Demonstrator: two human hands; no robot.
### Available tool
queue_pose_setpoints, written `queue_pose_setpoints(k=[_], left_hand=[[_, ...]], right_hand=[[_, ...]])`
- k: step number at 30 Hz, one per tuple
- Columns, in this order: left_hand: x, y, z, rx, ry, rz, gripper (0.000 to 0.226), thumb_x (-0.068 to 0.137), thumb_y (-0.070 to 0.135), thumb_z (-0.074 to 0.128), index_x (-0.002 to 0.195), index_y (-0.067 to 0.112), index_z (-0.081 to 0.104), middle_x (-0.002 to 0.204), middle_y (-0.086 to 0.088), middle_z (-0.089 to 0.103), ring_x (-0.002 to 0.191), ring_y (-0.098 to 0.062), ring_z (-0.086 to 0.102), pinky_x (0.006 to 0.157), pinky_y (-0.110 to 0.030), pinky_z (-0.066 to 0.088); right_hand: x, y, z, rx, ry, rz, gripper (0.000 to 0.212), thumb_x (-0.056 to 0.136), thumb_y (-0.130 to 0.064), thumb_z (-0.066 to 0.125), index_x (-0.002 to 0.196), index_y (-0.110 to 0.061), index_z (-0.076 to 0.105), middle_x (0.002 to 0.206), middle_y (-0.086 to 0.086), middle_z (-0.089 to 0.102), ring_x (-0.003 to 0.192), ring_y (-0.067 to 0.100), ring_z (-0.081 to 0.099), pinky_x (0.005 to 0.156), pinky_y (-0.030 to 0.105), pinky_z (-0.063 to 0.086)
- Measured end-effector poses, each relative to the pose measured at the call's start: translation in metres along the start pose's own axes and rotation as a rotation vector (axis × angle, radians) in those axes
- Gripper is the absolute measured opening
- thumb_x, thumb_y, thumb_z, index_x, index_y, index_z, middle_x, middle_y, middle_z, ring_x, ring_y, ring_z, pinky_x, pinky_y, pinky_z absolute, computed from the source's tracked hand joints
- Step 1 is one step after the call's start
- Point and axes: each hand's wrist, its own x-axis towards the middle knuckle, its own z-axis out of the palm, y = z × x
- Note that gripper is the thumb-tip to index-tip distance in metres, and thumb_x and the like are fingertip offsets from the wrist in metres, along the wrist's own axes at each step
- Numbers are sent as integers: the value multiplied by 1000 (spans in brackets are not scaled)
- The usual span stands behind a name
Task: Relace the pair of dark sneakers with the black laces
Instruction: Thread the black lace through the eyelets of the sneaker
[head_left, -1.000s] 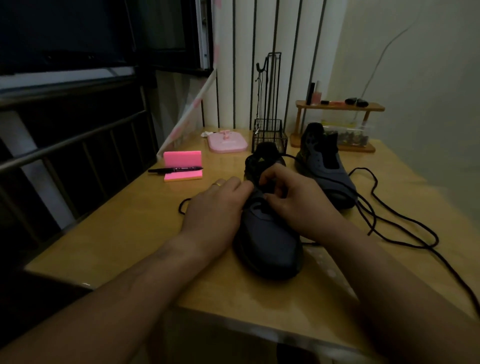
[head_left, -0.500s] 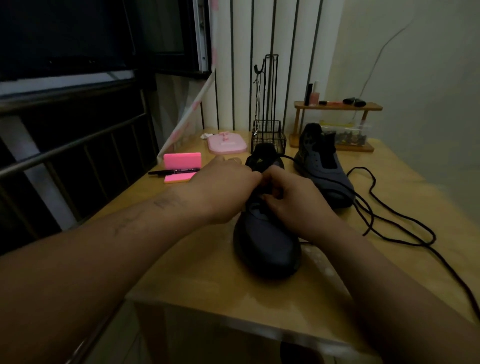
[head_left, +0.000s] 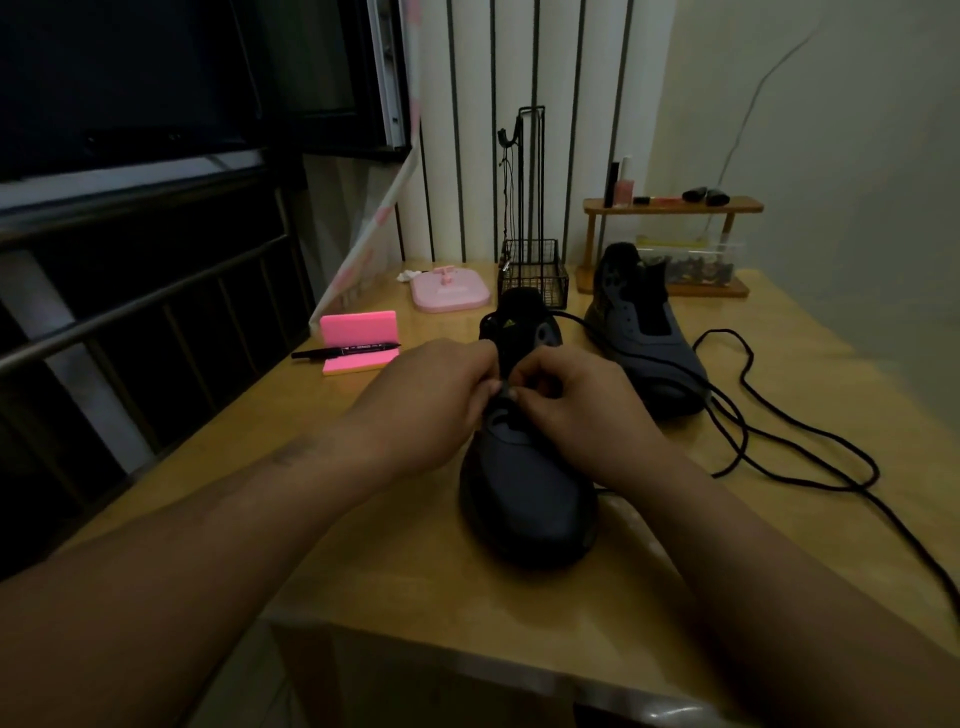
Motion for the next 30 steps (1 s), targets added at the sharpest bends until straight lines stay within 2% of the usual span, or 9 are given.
queue_pose_setpoints(k=[2,5,8,11,15,19,24,27,30], left_hand=[[-1,-1,1,-156,4,-87,8,102,28,64,95,25,63,88,9,67,82,-9,61,72,-37,53],[-4,-5,-1,-406,-38,-235,11,104,31,62,97,23,65,86,4,70,78,-4,65,67,-24,48],[-6,-7,0,-620,-77,-309,15,106,26,59,97,15,66,84,0,73,75,-10,67,68,-25,52],[-7,-6,8,-744,-60,-386,14,104,25,63,93,16,65,80,1,71,71,-8,63,64,-24,51],[-4,-4,12,-796,-41,-427,16,101,25,69,88,18,62,82,-4,70,70,-10,62,60,-24,51],[-7,-1,7,-783,-52,-415,15,100,28,70,93,17,63,88,-7,72,75,-13,64,65,-26,54],[-8,7,4,-691,-87,-380,22,97,37,73,102,22,57,88,2,65,76,-4,63,70,-29,56],[-8,9,3,-719,-109,-406,27,95,34,74,109,25,52,92,0,62,80,-11,60,75,-37,55],[-8,13,2,-717,-134,-391,33,94,21,74,114,25,48,91,-1,60,76,-9,55,68,-28,48]], right_hand=[[0,1,0,16,-4,3,7,92,-26,76,95,-29,70,83,-9,63,79,7,60,75,41,56],[1,2,0,22,-8,7,10,92,-24,75,96,-30,68,79,-7,60,75,7,58,69,36,53],[3,2,0,28,-28,1,14,93,-21,74,98,-30,66,78,-7,57,73,7,55,66,31,48],[3,2,0,22,-34,-2,12,93,-21,74,100,-29,69,78,-8,58,74,7,56,68,32,51],[5,4,1,-43,-46,-11,16,96,-26,72,111,-30,76,88,-15,58,85,6,58,78,29,52],[10,2,3,-117,-128,-9,28,100,-32,65,126,-31,74,106,-8,58,104,15,59,91,33,50],[14,-4,-4,-87,-175,26,17,99,-27,67,113,-27,76,95,-15,58,93,7,57,75,24,42],[19,-10,-8,11,-242,103,8,97,-21,70,102,-22,75,91,-12,66,89,10,63,74,27,50],[26,-18,-17,104,-327,204,8,97,-17,70,100,-20,77,92,-4,71,86,11,65,70,25,51]])
